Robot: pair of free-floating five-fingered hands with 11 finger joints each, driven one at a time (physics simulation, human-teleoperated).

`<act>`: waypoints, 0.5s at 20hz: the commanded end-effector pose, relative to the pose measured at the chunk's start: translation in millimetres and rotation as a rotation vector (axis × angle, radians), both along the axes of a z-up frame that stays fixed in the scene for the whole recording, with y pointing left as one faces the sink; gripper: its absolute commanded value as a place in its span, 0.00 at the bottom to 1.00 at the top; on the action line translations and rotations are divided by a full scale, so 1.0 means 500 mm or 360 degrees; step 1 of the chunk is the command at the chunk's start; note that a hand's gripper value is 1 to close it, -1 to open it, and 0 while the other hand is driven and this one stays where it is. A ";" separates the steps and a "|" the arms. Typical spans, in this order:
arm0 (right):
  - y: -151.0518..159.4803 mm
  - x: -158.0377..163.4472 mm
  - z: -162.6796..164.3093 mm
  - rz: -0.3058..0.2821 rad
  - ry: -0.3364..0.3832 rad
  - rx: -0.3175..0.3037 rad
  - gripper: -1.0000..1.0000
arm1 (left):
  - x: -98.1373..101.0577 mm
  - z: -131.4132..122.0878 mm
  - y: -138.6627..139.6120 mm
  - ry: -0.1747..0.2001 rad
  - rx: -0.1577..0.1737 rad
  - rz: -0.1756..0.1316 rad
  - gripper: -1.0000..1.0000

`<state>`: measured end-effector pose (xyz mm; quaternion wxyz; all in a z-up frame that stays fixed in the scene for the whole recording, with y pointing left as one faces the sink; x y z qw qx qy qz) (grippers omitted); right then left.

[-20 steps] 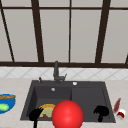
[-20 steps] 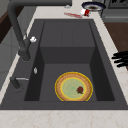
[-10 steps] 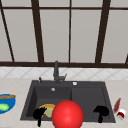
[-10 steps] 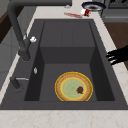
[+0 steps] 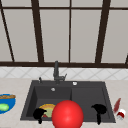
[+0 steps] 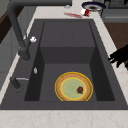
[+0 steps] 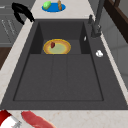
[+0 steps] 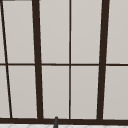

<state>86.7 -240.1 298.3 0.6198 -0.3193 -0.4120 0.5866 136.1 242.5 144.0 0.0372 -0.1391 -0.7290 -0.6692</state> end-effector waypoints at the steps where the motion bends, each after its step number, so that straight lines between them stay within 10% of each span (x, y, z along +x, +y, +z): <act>1: 0.028 0.042 0.000 0.0051 -0.0022 -0.0019 0.00 | 0.000 0.000 0.000 0.0000 0.0000 0.0000 0.50; 10: 0.085 0.170 -0.007 0.0014 -0.0009 -0.0012 0.00 | 0.001 -0.001 -0.001 -0.0011 -0.0008 0.0009 0.50</act>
